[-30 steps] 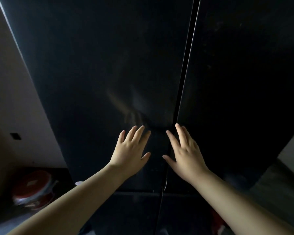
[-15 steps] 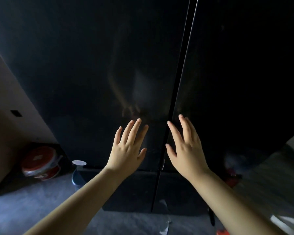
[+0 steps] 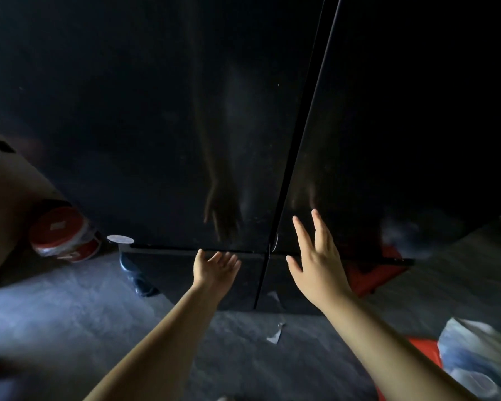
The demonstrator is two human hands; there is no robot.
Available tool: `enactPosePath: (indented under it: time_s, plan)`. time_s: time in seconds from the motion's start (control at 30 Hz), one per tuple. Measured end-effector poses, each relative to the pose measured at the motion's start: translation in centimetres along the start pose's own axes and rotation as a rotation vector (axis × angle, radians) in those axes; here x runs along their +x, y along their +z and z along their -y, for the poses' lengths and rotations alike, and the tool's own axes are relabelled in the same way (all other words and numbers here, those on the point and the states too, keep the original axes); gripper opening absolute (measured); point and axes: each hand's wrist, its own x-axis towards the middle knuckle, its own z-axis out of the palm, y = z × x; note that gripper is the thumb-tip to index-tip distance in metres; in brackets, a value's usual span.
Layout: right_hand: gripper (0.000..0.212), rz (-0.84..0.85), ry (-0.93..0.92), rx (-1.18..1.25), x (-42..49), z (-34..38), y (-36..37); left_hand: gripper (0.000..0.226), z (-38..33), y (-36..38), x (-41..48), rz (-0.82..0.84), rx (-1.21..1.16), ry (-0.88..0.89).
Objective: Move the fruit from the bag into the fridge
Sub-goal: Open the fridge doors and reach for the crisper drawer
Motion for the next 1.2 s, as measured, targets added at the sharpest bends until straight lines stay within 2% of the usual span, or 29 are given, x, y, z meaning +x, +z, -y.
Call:
enactPosePath:
  time_s: [0.2,0.27,0.33,0.4,0.43,0.5,0.53,0.57,0.63,0.77,0.97,1.2]
  plan:
    - [0.078,-0.024,0.002,-0.021,0.2,-0.3,1.3,0.073,0.7,1.0,2.4,-0.007,-0.135,-0.040]
    - [0.074,-0.056,0.017,0.041,-0.1,-0.4,1.8,0.071,0.9,1.1,2.8,-0.014,-0.153,-0.038]
    - [0.067,-0.074,0.060,0.203,-0.9,-0.7,3.0,0.068,1.1,1.0,3.0,-0.022,-0.158,-0.037]
    - [0.056,-0.037,0.211,0.530,-1.7,-0.8,4.3,0.068,1.2,1.0,3.2,-0.030,-0.157,-0.032]
    - [0.048,-0.001,0.376,0.757,-1.8,-0.6,4.8,0.069,1.1,0.8,3.4,-0.031,-0.155,-0.031]
    - [0.032,0.049,0.844,1.293,-0.9,-0.3,5.7,0.071,1.1,0.6,3.6,-0.033,-0.146,-0.032]
    - [0.033,0.046,1.025,1.531,-0.4,-0.3,6.3,0.072,1.1,0.5,3.7,-0.039,-0.147,-0.032]
    - [0.040,0.040,1.129,1.709,0.1,-0.5,6.8,0.071,1.2,0.4,3.8,-0.049,-0.148,-0.028]
    - [0.057,0.013,1.231,1.918,0.9,-0.8,7.9,0.070,1.4,0.2,3.9,-0.059,-0.147,-0.016]
    - [0.075,-0.149,1.383,2.095,2.0,-0.5,9.5,0.068,1.9,0.3,4.2,-0.051,-0.161,0.000]
    - [0.075,-0.327,1.419,2.226,2.7,-0.1,10.9,0.069,2.7,0.5,4.6,-0.036,-0.165,-0.020]
    - [0.075,-0.319,1.417,2.278,2.9,-0.2,10.9,0.070,3.4,0.5,5.0,-0.010,-0.109,-0.040]
